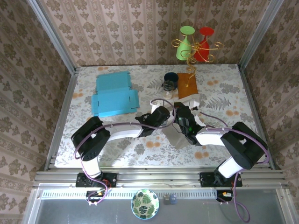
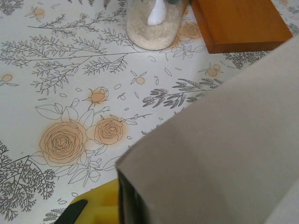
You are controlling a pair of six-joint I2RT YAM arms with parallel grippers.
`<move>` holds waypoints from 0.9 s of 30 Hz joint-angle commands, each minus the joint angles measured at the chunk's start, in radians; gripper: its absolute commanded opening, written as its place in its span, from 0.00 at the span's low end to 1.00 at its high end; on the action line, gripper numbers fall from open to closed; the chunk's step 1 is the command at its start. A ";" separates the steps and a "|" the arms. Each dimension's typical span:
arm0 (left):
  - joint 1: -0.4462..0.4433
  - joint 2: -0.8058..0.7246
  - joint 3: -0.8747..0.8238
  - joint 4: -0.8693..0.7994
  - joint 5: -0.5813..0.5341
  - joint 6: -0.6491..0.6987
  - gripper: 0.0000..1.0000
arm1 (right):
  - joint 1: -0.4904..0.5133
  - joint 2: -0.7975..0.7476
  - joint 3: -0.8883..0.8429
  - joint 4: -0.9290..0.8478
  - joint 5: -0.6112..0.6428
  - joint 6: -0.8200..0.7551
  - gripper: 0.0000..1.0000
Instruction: Fold the paper box
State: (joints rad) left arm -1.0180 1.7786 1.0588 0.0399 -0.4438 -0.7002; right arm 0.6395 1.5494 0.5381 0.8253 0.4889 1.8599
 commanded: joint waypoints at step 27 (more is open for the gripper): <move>0.002 -0.258 -0.284 0.282 0.296 0.355 0.67 | -0.005 -0.045 -0.025 -0.106 0.014 -0.034 0.00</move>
State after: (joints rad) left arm -1.0084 1.5772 0.8406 0.2173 -0.2337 -0.4938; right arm 0.6437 1.5249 0.5282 0.7692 0.4858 1.8473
